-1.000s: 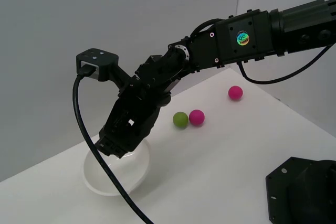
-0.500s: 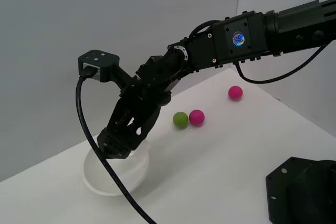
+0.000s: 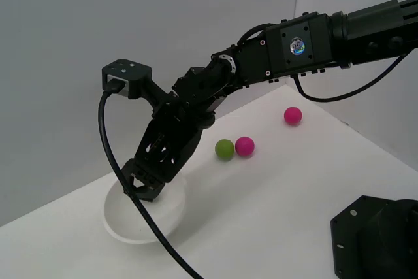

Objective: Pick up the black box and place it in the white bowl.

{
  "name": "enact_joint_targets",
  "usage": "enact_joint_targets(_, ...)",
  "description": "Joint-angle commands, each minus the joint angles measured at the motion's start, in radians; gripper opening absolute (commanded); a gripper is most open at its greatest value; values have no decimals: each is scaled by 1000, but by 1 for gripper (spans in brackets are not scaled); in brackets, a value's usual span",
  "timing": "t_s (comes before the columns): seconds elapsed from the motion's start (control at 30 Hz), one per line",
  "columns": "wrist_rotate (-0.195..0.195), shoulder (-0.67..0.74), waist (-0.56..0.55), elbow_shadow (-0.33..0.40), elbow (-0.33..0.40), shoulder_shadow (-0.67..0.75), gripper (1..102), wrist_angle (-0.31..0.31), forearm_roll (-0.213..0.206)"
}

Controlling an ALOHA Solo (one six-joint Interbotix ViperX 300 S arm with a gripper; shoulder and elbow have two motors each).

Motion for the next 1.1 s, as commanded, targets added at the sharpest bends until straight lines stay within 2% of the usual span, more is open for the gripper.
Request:
enact_joint_targets(0.0, 5, 48, 6, 8, 17, 57, 98, -2, -12)
enact_joint_targets(0.07, 5, 71, 28, 25, 34, 81, 94, 0, -12)
enact_joint_targets(0.23, 5, 155, 77, 80, 89, 163, 75, 3, -3)
enact_joint_targets(0.43, 5, 247, 141, 137, 144, 253, 69, 8, 9)
enact_joint_targets(0.63, 5, 347, 209, 202, 209, 354, 43, 25, 32)
enact_joint_targets(0.8, 5, 446, 282, 247, 252, 454, 32, 37, 49)
enact_joint_targets(0.93, 5, 520, 339, 273, 278, 528, 17, 54, 74)
enact_joint_targets(1.07, 5, 584, 390, 301, 305, 594, 15, 63, 98)
